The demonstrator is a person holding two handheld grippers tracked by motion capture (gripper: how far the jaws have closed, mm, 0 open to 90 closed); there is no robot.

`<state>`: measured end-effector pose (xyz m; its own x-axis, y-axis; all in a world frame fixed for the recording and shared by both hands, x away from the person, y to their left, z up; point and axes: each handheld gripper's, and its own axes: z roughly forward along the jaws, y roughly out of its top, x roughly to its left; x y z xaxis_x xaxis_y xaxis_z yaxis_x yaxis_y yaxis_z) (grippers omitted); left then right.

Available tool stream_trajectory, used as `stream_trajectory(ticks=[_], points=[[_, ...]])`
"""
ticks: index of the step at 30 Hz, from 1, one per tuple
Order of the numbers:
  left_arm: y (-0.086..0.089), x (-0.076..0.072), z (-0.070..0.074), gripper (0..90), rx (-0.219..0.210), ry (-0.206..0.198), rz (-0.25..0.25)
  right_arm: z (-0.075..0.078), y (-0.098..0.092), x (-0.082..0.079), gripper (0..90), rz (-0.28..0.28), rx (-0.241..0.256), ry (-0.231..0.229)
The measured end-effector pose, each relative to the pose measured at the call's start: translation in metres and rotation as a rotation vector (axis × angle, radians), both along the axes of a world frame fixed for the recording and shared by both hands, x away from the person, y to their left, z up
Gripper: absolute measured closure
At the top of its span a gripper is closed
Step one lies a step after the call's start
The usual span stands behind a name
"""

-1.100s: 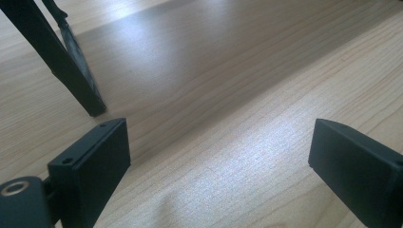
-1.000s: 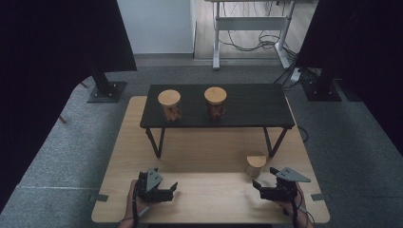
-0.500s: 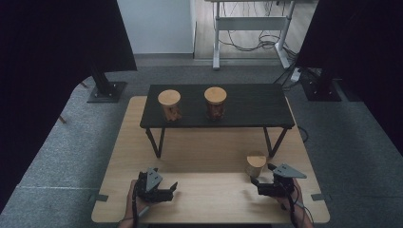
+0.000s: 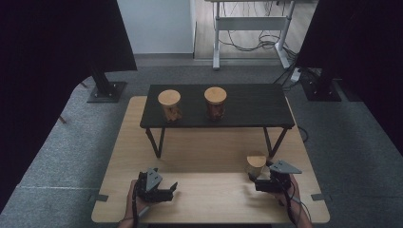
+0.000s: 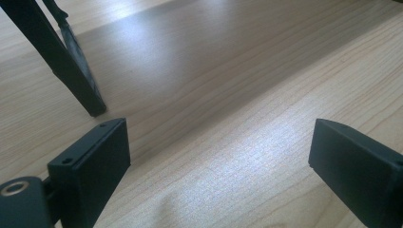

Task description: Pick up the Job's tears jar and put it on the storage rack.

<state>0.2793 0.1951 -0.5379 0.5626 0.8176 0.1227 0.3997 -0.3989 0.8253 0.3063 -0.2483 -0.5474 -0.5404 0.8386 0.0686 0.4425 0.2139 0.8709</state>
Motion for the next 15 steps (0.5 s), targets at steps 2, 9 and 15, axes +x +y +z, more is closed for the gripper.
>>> stream_trajectory(ticks=[2,9,15], points=[[0.000,0.000,0.000,6.2,0.001,0.000,0.000,-0.001,0.000,0.002,7.7,-0.002,0.002,0.004],[0.001,0.000,0.000,6.2,0.003,-0.001,0.001,-0.003,0.006,0.009,7.7,-0.010,-0.017,0.010],[0.001,0.000,0.000,6.2,0.003,-0.001,0.001,-0.005,0.010,0.015,8.2,-0.018,-0.034,0.022]])
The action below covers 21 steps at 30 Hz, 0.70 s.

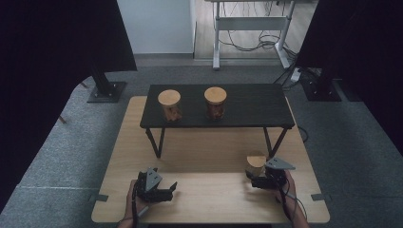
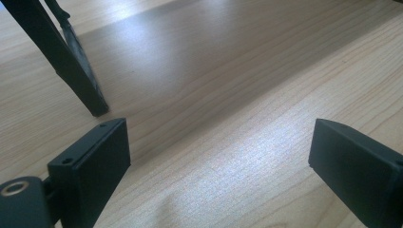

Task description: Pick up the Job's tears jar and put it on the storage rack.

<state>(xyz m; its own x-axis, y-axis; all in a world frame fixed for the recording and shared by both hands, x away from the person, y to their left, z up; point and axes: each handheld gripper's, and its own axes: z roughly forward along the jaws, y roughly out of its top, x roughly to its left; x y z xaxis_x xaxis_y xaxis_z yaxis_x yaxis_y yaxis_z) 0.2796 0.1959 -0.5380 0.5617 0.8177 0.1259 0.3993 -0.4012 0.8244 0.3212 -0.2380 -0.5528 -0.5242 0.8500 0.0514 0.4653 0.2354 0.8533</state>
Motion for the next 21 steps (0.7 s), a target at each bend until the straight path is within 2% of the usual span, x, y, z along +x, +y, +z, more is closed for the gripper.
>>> stream_trajectory(ticks=[5,11,14,16,21], points=[[0.000,0.000,0.000,6.2,0.001,0.000,-0.001,-0.001,0.005,0.003,9.6,-0.006,-0.010,-0.004],[0.000,0.000,0.000,6.2,0.002,-0.001,-0.001,-0.001,0.010,0.004,12.6,-0.033,-0.036,-0.034],[-0.001,0.000,0.000,6.2,0.003,-0.001,-0.002,-0.001,0.010,0.004,15.6,-0.061,-0.037,-0.046],[-0.001,0.000,0.000,6.2,0.004,-0.001,-0.002,0.000,0.011,0.005,20.3,-0.066,-0.037,-0.051],[-0.001,0.000,-0.001,6.2,0.007,0.000,-0.003,-0.001,0.012,0.007,24.3,-0.082,-0.036,-0.046]])
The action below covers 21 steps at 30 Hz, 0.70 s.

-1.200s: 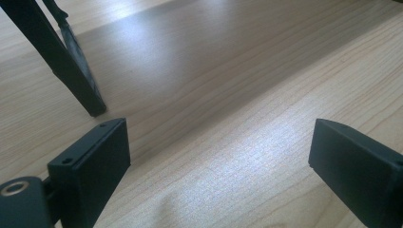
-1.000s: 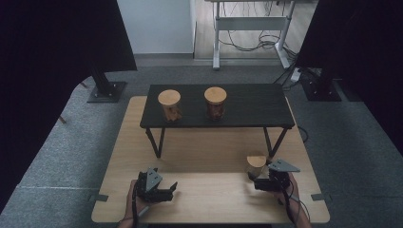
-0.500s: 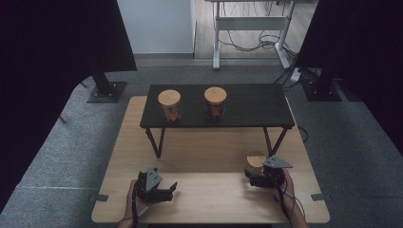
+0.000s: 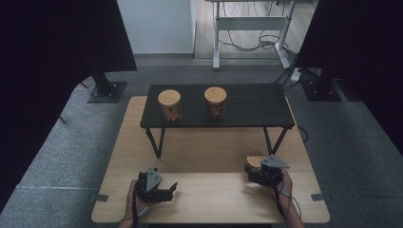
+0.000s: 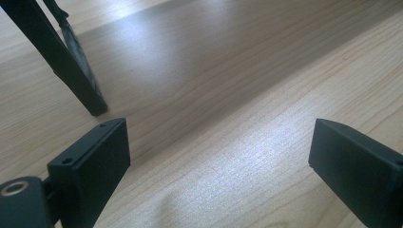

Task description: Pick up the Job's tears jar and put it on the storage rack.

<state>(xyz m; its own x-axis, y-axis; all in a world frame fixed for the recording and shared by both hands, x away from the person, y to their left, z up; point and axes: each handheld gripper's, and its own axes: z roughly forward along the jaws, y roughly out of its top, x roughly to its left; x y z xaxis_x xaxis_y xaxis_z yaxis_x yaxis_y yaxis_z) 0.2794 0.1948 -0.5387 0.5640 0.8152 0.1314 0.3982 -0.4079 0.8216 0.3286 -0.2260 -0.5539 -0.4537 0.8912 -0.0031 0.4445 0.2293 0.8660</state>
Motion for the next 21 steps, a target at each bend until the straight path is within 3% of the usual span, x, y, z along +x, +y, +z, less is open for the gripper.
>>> stream_trajectory(ticks=[21], points=[[-0.0003,-0.0002,0.0004,6.2,0.001,-0.002,-0.001,-0.0004,-0.0002,0.0000,25.1,-0.004,0.017,0.007]])
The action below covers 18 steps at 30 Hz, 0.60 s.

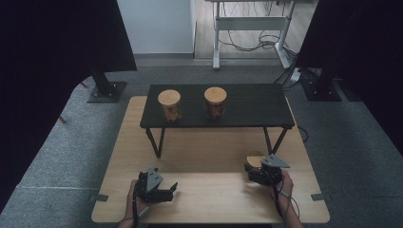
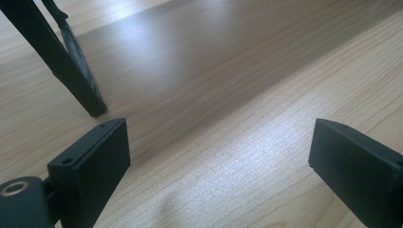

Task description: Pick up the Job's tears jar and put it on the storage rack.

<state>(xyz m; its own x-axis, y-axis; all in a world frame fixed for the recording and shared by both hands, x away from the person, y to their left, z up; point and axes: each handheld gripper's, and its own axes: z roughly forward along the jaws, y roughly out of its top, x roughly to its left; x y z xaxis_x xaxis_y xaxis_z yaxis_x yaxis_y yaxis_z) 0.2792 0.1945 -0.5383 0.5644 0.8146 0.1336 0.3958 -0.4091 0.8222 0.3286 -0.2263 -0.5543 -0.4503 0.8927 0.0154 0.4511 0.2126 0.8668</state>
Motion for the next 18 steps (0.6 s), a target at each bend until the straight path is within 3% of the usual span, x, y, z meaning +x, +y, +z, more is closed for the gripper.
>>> stream_trajectory(ticks=[13,18], points=[[-0.0003,-0.0004,0.0004,6.2,0.000,-0.002,-0.002,0.0008,0.0036,-0.0044,25.1,0.011,-0.009,-0.002],[-0.0004,-0.0005,0.0004,6.2,0.003,-0.003,-0.004,0.0060,0.0015,-0.0090,25.1,0.006,0.009,-0.017]])
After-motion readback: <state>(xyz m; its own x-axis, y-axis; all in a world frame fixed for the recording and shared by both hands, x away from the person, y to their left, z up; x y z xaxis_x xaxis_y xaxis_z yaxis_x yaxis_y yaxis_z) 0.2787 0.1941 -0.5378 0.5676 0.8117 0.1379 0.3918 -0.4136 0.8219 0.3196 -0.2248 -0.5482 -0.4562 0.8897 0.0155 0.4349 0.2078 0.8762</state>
